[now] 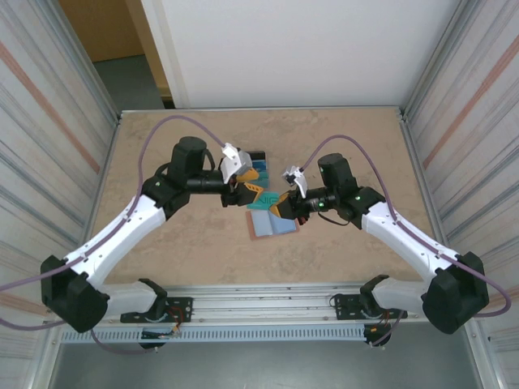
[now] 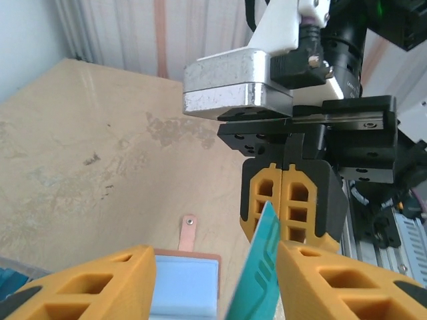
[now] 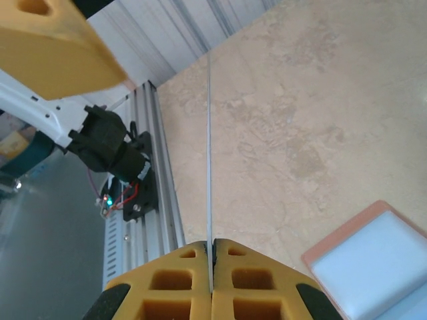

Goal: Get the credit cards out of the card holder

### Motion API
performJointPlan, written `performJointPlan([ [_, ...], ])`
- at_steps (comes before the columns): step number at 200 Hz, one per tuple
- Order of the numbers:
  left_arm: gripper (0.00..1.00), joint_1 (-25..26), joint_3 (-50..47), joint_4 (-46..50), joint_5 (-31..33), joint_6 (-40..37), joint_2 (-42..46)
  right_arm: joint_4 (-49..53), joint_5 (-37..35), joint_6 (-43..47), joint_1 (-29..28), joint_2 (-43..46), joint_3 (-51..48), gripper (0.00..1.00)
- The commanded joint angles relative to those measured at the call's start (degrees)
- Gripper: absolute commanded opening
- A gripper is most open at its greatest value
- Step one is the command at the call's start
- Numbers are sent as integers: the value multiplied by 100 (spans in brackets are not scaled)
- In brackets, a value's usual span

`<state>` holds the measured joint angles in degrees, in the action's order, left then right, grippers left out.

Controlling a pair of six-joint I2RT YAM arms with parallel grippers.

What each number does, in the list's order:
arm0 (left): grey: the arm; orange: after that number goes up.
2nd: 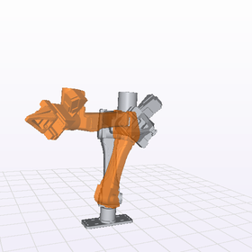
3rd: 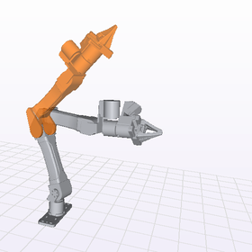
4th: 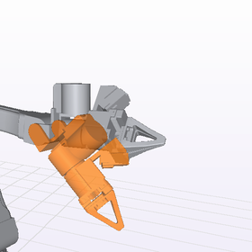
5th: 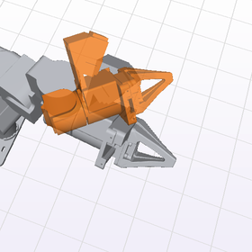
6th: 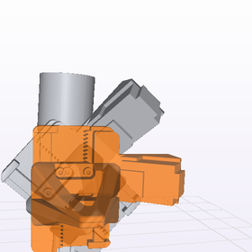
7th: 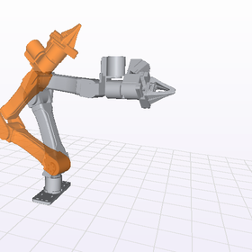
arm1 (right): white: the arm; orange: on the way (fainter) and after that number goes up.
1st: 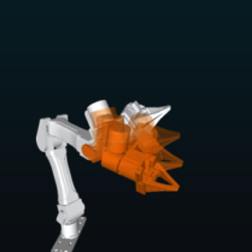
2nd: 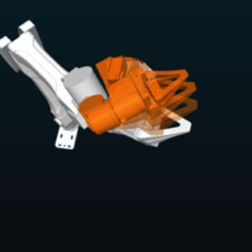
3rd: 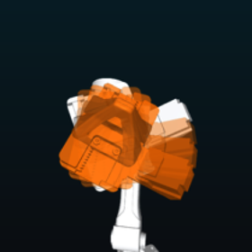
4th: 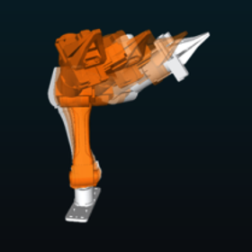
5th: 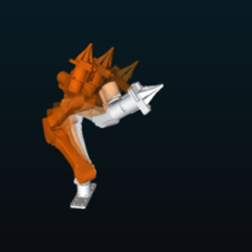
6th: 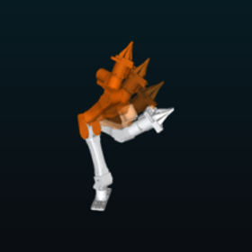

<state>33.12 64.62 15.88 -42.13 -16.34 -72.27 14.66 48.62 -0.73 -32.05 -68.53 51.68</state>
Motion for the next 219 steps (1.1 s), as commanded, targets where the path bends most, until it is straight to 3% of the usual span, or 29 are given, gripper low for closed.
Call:
performJointPlan([
  [1, 47, 37, 464, 1164, -568, -849, -334, 215, -55, 223, -63, -14, 248, 0],
  [43, 36, 105, 715, 1611, -677, -1204, -602, 196, -55, 208, -90, -53, 299, 0],
  [80, 8, 217, 795, 1764, -586, -1379, -770, 194, -54, 210, -99, -123, 332, 0],
  [93, 3, 219, 785, 1730, -549, -1393, -793, 203, -85, 191, -98, -134, 329, 0],
  [109, 1, 204, 721, 1609, -361, -1428, -784, 209, -210, 155, -99, -151, 319, 14],
  [124, 1, 154, 563, 1295, -111, -1452, -736, 238, -372, 120, -73, -149, 299, 48],
  [131, 1, 90, 459, 1095, 1, -1474, -705, 248, -468, 93, -58, -135, 278, 57],
  [172, 0, -289, -140, -251, 665, -2043, -728, 131, -977, -153, 76, -21, 124, 69],
  [219, 0, -878, -98, -980, 176, -2654, -1485, -162, -2089, -812, 262, 17, -13, 87],
])
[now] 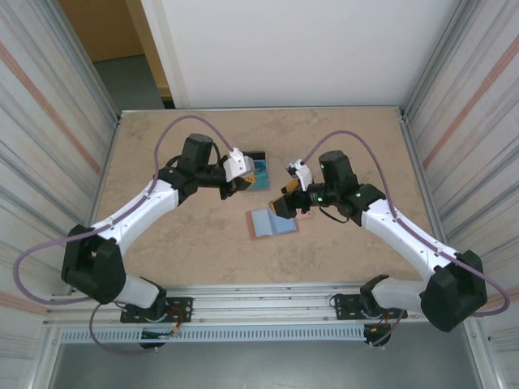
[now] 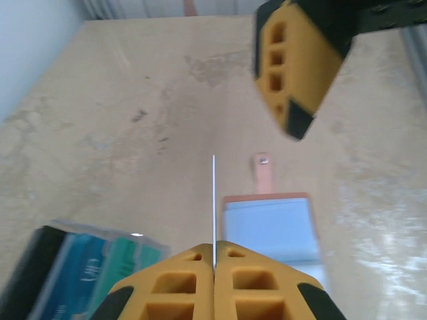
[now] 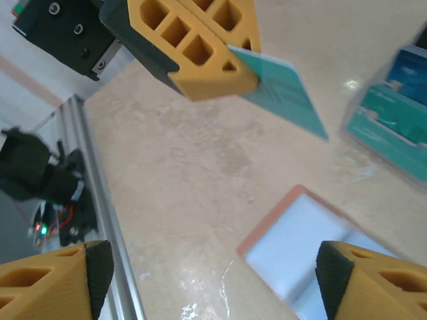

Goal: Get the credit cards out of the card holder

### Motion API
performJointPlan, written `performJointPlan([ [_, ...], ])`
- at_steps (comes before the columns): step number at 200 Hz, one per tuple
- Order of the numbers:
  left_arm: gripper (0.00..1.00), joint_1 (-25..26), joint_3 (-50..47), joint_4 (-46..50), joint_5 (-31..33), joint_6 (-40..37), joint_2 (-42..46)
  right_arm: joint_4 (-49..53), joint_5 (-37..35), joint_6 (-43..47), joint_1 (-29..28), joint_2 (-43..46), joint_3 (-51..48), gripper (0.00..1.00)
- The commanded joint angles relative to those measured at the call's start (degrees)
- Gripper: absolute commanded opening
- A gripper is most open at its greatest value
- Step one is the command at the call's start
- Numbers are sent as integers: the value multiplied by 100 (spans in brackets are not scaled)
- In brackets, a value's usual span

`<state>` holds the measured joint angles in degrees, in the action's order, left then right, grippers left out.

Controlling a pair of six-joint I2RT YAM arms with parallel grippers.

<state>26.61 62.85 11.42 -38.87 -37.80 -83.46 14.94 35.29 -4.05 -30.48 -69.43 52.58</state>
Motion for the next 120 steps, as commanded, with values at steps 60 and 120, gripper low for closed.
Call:
performJointPlan([
  [60, 0, -384, 941, 55, 127, -1076, -1572, -97, -2203, -1219, 191, 4, -37, 99],
  [120, 0, -464, 1763, 593, 315, -996, -2476, -129, -2315, -1292, 192, 97, -83, 99],
])
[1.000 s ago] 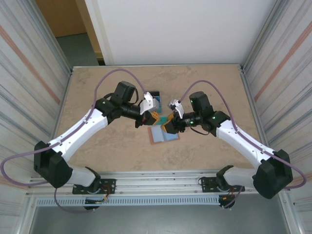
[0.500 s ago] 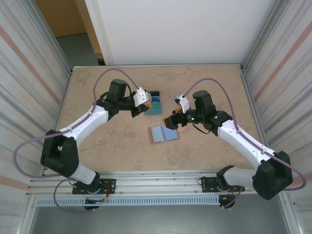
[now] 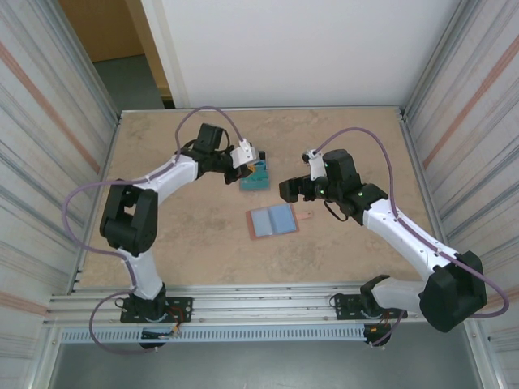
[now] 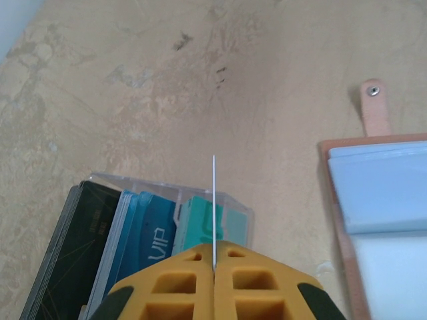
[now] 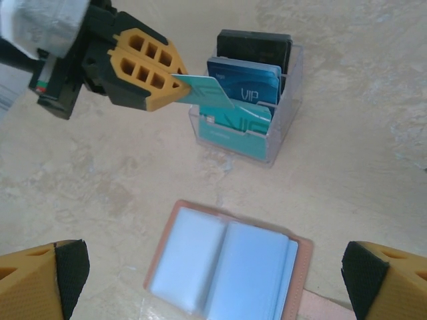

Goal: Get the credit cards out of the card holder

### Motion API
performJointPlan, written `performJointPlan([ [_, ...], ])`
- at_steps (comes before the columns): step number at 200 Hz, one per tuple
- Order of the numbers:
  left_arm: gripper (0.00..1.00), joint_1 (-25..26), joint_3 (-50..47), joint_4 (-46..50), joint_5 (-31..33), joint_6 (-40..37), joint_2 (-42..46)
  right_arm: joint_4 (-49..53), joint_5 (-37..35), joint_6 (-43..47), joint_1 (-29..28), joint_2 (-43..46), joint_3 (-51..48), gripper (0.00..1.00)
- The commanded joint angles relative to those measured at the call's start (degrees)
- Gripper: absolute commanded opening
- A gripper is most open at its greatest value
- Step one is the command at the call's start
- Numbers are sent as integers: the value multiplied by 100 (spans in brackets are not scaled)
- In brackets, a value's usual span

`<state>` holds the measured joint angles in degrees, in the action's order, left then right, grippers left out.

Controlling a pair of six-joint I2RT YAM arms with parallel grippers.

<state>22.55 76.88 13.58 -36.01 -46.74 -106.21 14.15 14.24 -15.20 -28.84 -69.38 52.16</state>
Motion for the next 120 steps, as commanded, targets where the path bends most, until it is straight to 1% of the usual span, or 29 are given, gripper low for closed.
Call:
performJointPlan([
  [1, 0, -57, 374, 384, 26, -100, -208, -52, -211, -176, 28, 97, -40, 98],
  [76, 0, -68, 1032, 900, -213, -235, -869, 42, -398, -177, 28, 194, -94, 98],
  [120, 0, -66, 1075, 1006, -207, -278, -997, 50, -420, -150, 27, 219, -101, 98],
])
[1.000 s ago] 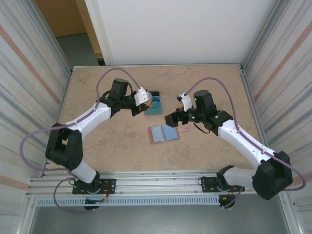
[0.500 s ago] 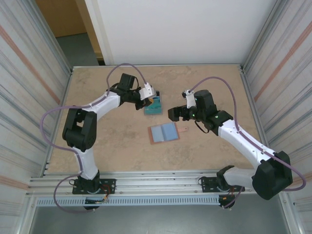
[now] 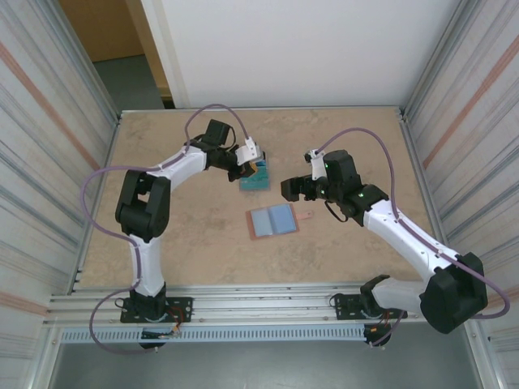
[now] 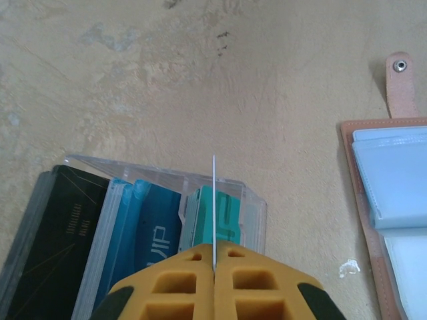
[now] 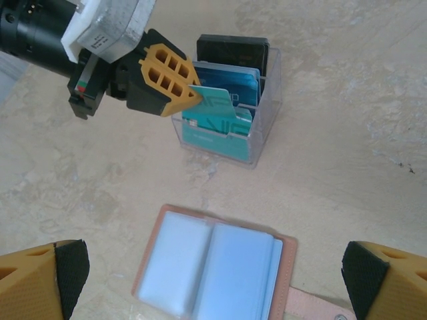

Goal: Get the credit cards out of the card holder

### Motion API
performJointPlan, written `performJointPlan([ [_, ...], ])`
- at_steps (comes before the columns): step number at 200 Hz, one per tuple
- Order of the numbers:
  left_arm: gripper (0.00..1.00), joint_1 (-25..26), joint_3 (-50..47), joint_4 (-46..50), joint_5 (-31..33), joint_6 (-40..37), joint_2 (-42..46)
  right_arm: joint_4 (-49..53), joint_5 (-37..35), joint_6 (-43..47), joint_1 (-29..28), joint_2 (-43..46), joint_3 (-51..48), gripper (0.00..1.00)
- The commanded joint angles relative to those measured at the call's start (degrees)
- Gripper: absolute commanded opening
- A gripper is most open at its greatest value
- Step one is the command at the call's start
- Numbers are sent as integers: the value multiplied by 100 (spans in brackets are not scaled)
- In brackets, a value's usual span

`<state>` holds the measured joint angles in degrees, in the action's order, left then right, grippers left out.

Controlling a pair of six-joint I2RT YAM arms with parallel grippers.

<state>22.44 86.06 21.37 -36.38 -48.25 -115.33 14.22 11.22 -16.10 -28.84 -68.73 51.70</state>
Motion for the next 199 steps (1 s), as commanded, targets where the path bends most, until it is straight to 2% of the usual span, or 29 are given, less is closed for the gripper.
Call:
performJointPlan([
  [1, 0, -55, 161, 228, -164, -125, -90, 40, -119, -60, 27, 156, -55, 98],
  [199, 0, -55, 854, 843, -149, -439, -670, 33, -42, -60, 19, 182, -77, 99],
])
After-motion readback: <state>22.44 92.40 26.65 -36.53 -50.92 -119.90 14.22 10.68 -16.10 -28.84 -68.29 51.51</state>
